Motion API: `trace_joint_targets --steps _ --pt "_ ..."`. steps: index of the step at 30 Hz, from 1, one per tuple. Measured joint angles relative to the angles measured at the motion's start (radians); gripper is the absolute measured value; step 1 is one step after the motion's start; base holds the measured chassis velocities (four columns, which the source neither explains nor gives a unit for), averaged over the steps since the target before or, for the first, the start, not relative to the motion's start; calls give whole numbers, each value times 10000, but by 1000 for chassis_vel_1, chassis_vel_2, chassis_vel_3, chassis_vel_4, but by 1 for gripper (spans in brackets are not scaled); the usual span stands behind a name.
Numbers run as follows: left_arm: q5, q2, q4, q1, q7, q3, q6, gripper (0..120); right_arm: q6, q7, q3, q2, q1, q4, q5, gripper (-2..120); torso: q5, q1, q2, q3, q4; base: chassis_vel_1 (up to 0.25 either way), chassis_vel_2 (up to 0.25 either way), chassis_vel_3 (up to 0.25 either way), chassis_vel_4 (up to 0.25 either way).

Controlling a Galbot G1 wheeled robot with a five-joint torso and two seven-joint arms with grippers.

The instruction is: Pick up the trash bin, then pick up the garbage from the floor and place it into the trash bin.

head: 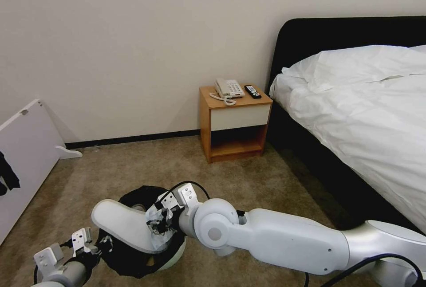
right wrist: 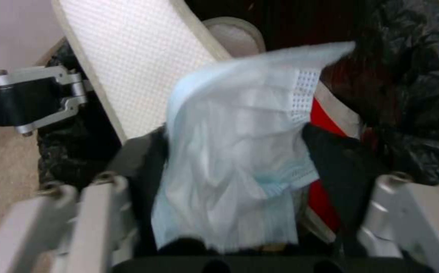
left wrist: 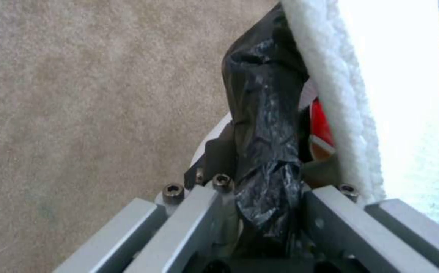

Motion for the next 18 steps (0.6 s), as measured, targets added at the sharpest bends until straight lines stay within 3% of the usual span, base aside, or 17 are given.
trace_joint_targets --steps 8,18 --pt "8 0 -4 23 4 -20 0 1 -20 113 66 -11 -20 129 57 98 0 0 0 0 0 0 0 0 0" --pt "34 -8 54 -12 15 -11 0 1 21 181 552 -206 5 686 58 100 -1 0 0 0 0 0 0 0 0"
